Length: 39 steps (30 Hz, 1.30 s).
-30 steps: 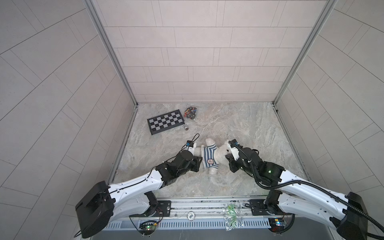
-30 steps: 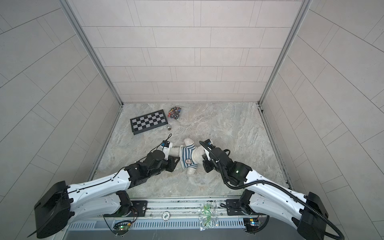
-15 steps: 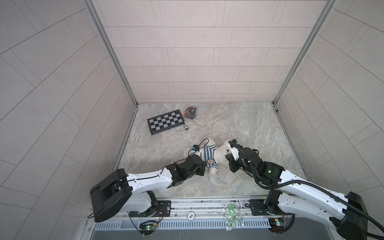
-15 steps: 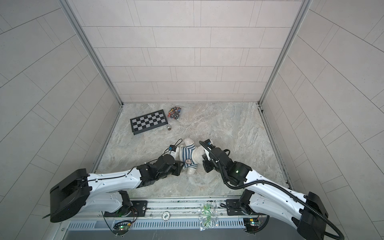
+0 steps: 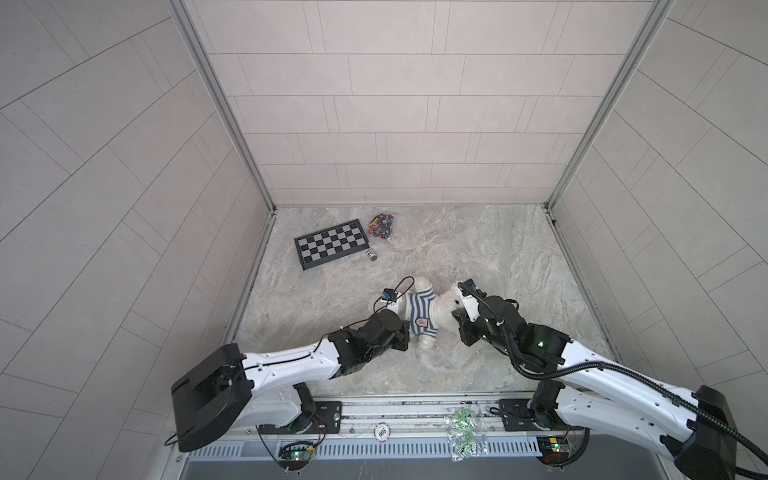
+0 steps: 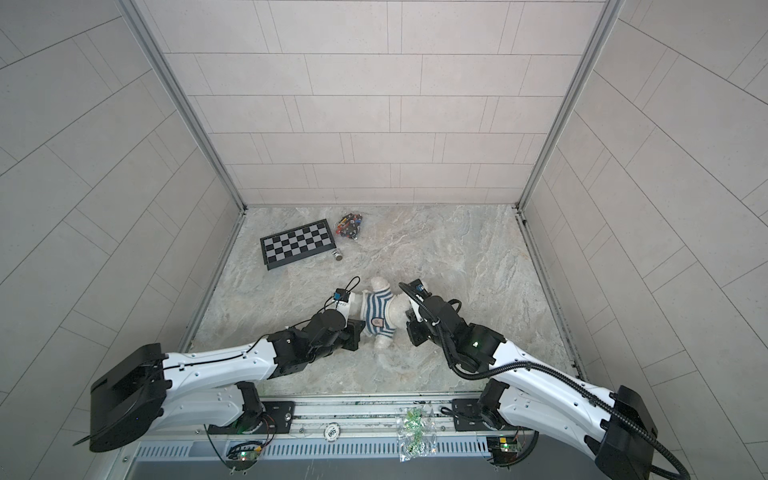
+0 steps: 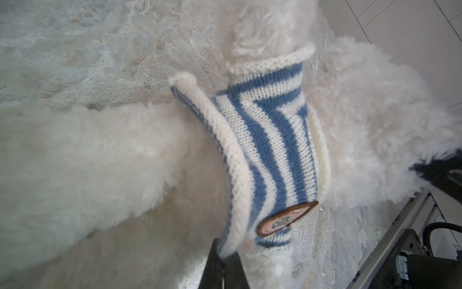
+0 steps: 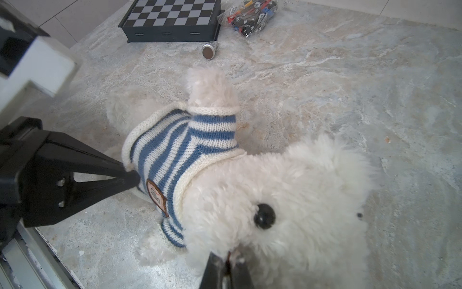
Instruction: Dress the teddy bear
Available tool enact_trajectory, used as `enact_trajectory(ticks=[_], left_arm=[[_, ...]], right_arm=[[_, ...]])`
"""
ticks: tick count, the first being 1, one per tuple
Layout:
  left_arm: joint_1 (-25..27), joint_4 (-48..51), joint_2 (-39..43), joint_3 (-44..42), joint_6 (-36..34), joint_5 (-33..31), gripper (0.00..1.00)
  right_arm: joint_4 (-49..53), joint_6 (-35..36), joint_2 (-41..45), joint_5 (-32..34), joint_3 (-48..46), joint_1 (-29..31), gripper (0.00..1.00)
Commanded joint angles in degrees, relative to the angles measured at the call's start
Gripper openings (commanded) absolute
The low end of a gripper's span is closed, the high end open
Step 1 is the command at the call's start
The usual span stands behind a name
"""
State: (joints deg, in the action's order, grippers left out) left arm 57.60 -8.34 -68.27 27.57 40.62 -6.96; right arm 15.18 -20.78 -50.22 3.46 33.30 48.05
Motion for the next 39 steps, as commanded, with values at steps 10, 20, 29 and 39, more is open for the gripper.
enact_trajectory(ticks=[10, 20, 29, 39], left_arm=[[-3.02, 7.25, 10.79, -4.57, -3.62, 1.09, 0.00], [-2.85, 5.10, 6.37, -3.10, -5.07, 5.24, 0.00], [-2.98, 4.73, 4.82, -5.24, -4.61, 2.89, 0.00], [-2.84, 1.81, 8.14, -4.26, -3.11, 7.58, 0.07]], right_arm=[[3.52, 1.09, 1.19, 0.68, 1.86, -1.64, 0.00], [1.46, 1.20, -2.21, 0.04, 1.86, -2.09, 0.00], [0.84, 1.35, 0.73, 0.78, 0.72, -2.22, 0.00], [-6.09, 4.32, 6.72, -0.85, -1.88, 1.23, 0.00]])
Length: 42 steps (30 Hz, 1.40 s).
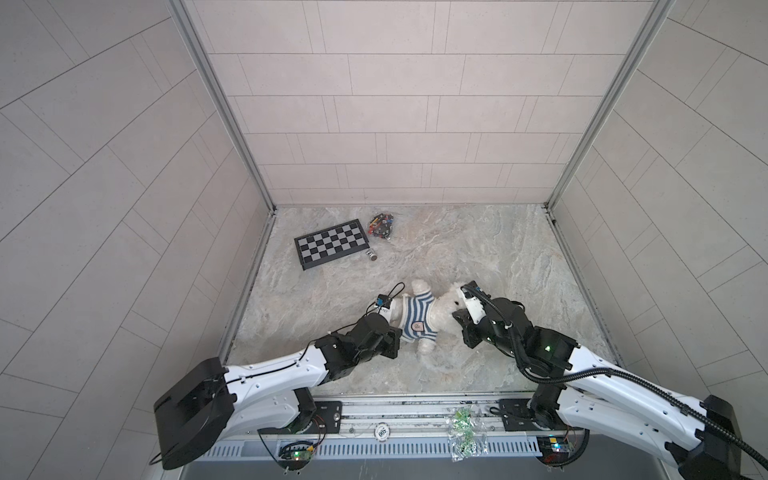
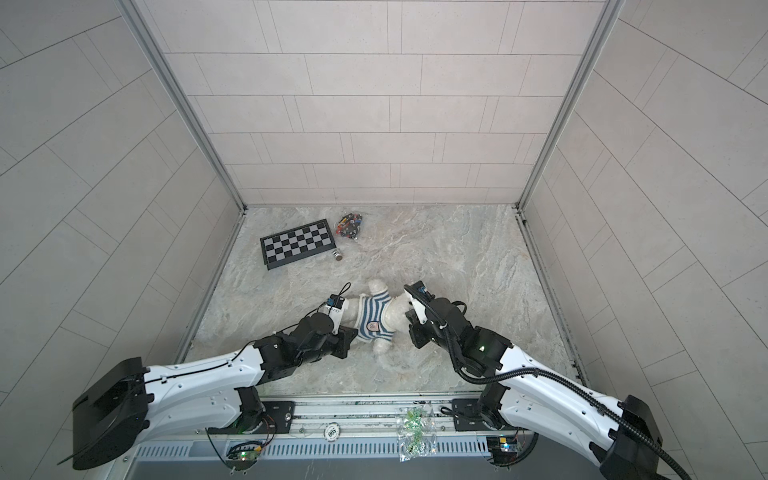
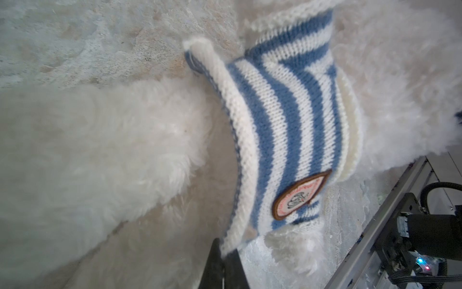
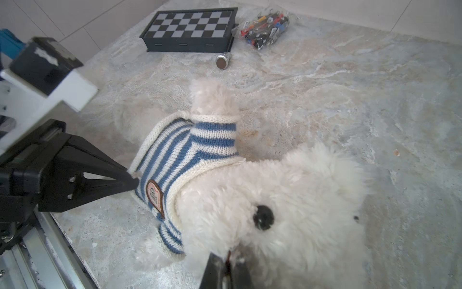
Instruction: Dress the teddy bear
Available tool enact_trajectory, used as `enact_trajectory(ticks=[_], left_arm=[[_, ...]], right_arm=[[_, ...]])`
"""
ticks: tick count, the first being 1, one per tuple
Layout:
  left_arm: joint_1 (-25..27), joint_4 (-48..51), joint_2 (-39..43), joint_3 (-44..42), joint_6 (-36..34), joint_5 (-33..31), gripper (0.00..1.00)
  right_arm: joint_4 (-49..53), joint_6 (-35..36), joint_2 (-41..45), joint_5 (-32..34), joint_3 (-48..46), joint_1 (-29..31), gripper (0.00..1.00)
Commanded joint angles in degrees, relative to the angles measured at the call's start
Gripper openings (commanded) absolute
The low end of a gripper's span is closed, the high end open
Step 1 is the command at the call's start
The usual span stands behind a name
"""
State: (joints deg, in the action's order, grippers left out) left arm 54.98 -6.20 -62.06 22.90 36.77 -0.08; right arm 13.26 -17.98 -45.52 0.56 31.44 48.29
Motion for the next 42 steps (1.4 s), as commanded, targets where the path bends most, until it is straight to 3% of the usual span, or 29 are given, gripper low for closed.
enact_trajectory(ticks=[1, 8, 14, 25, 33, 37, 42], left_arm=[[-0.22, -0.10, 2.39, 0.85, 0.81, 0.52, 0.11], [-0.18, 3.39, 5.64, 4.80, 0.60, 1.73, 0.34], [-0.30, 9.73, 12.38, 7.26, -0.64, -0.51, 0.41], [-4.64, 18.50, 15.48, 14.97, -7.05, 0.68, 0.45], [-5.72, 18.00, 11.70, 15.16, -7.76, 1.82, 0.48], [-6.15, 16.36, 9.18, 15.38, -7.43, 3.46, 0.32], [-6.15, 14.24, 6.71, 14.91, -6.74, 7.48, 0.37]], right_arm=[[-4.12, 1.85, 2.30, 2.32, -0.14, 1.01, 0.00], [-3.41, 4.57, 4.03, 3.39, 0.31, 1.57, 0.00], [-3.72, 10.40, 7.82, 3.30, -0.15, 3.69, 0.00], [-3.44, 15.76, 6.48, -2.72, 1.26, 4.87, 0.00], [-5.07, 17.39, 5.46, -3.70, 0.90, 6.46, 0.00], [-5.26, 17.89, 5.55, -3.84, 1.05, 6.73, 0.00], [-5.43, 17.98, 5.53, -3.04, 0.88, 6.81, 0.00]])
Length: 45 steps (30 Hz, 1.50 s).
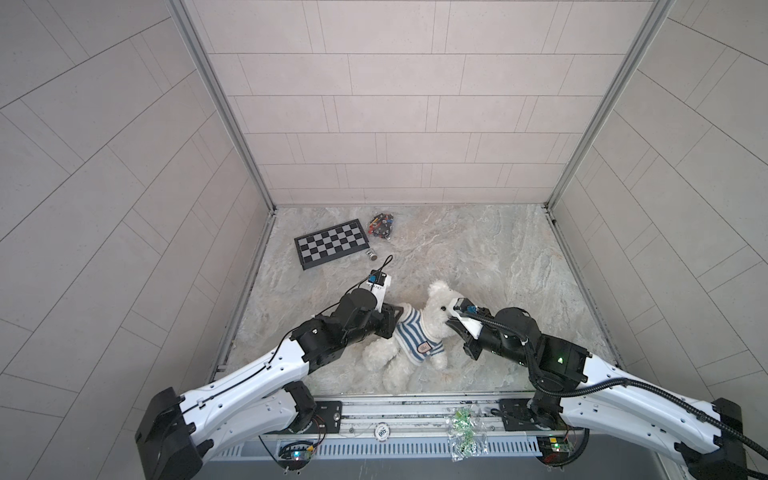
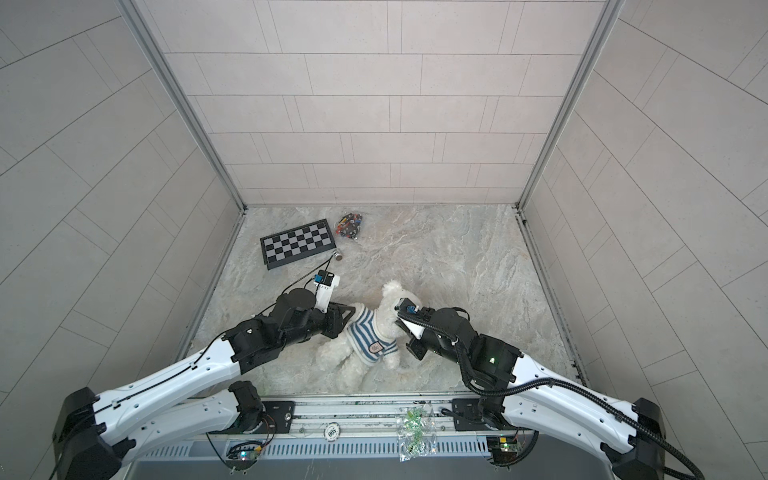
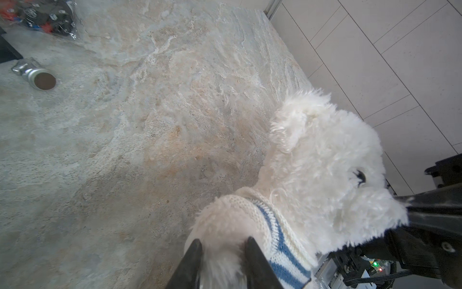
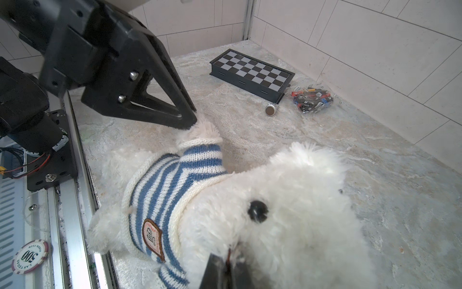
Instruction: Dress the teddy bear
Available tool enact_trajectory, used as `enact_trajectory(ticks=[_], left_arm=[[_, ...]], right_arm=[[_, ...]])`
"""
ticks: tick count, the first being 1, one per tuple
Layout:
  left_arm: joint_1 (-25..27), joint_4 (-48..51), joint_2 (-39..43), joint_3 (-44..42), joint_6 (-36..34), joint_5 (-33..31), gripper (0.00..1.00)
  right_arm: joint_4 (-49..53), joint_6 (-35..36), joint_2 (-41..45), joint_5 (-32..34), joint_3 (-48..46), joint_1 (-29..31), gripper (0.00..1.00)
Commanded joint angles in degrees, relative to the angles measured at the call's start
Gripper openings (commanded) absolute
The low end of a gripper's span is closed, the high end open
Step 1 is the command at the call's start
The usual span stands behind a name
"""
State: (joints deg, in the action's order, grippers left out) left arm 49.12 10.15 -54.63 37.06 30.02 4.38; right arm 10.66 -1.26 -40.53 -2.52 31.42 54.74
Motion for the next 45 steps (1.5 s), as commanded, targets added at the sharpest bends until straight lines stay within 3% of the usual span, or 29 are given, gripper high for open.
enact_trajectory(ticks=[1, 6, 16, 21, 28, 34, 39, 45], left_arm=[[-0.27, -2.85, -1.16, 0.42, 0.33, 3.95, 0.39], [-0.27, -4.53, -1.62, -1.21, 1.52, 3.91, 0.37], [-0.28, -7.58, -1.21, -1.18, -0.05, 1.91, 0.00], [-0.45, -9.54, -3.75, 2.05, -6.08, 0.39, 0.00], [-0.51, -11.17, -8.85, 8.41, -12.27, 1.70, 0.00], [1.41, -12.86, -9.92, 6.88, -14.39, 1.22, 0.00], [5.14, -13.48, -10.06, 2.02, -11.36, -0.88, 0.00], [10.64, -17.65, -9.27, -6.45, -3.63, -4.47, 0.00]], right_arm=[[-2.88, 1.26, 0.49, -0.02, 0.85, 0.37, 0.00], [-3.38, 1.86, 0.19, -0.16, 0.75, 0.45, 0.00], [-2.24, 0.81, 0.78, 2.54, 0.69, 0.45, 0.01], [2.18, -0.32, -0.55, 4.71, 2.41, 0.45, 0.29], [5.81, -2.57, 1.47, 9.13, 6.64, 0.45, 0.40], [4.96, -5.70, -5.37, 12.87, 10.80, -1.47, 0.34], [4.12, -9.24, -11.62, 2.86, 12.00, -8.00, 0.25], [2.25, -13.68, -12.94, -5.08, 9.81, -8.51, 0.22]])
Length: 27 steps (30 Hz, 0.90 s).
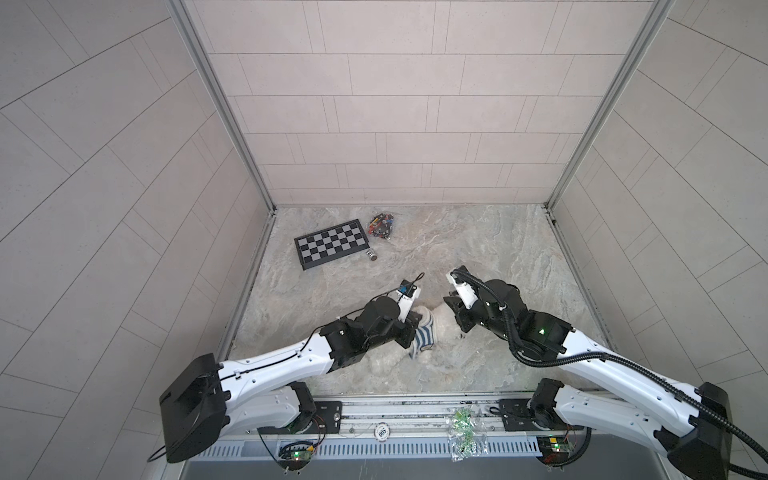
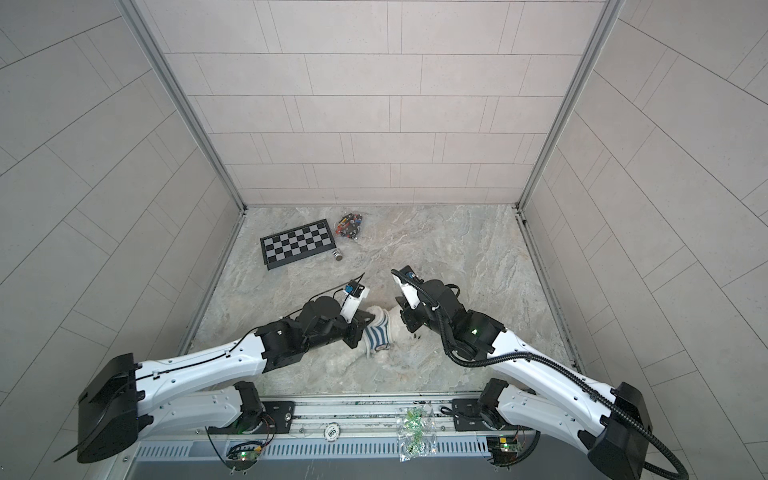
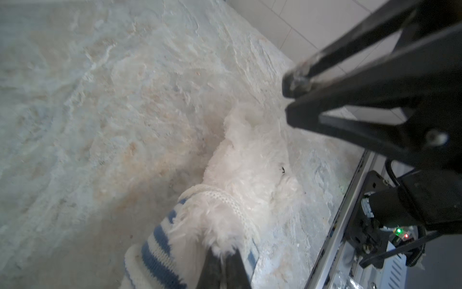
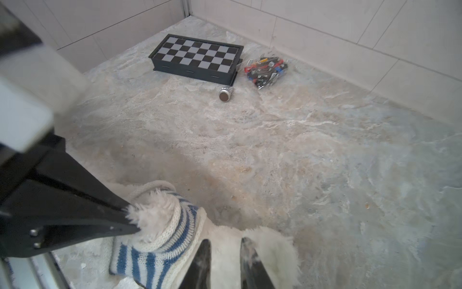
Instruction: Dress the teddy bear
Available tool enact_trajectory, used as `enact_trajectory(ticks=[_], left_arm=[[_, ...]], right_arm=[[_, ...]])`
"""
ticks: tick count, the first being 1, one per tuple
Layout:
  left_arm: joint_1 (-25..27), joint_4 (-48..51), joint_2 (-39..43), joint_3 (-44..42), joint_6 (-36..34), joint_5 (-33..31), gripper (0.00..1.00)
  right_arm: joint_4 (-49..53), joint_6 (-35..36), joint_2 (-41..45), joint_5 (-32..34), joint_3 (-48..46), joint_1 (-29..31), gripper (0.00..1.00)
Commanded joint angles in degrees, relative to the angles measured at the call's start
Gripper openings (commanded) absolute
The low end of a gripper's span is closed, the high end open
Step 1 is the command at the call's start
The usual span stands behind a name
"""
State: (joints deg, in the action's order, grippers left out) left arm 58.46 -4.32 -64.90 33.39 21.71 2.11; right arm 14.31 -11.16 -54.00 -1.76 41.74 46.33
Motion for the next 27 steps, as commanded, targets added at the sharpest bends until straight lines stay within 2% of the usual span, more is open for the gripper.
enact_trajectory(ticks=[1, 6, 8, 15, 27], left_arm=[[1.97, -4.23, 1.33, -4.22, 5.93, -2.44, 0.00], [4.47, -5.96, 2.35, -7.86, 9.13, -4.50, 0.00], [5.77, -5.82, 2.74, -8.39, 9.50, -5.41, 0.00], [7.13, -5.06, 5.24, -8.23, 8.66, -7.08, 0.00], [7.07, 1.42, 4.14, 0.22, 4.68, -8.07, 0.00]], right_arm=[[-2.08, -5.30, 0.51, -7.84, -1.05, -0.10, 0.21], [-5.22, -11.33, -0.32, -14.42, -4.78, -0.09, 0.10], [-5.38, -12.40, -0.89, -15.67, -5.54, -0.01, 0.08], [-3.58, -11.70, -3.82, -17.01, -5.87, -0.01, 0.14], [-4.18, -9.87, -9.86, -18.46, -5.88, -0.01, 0.18]])
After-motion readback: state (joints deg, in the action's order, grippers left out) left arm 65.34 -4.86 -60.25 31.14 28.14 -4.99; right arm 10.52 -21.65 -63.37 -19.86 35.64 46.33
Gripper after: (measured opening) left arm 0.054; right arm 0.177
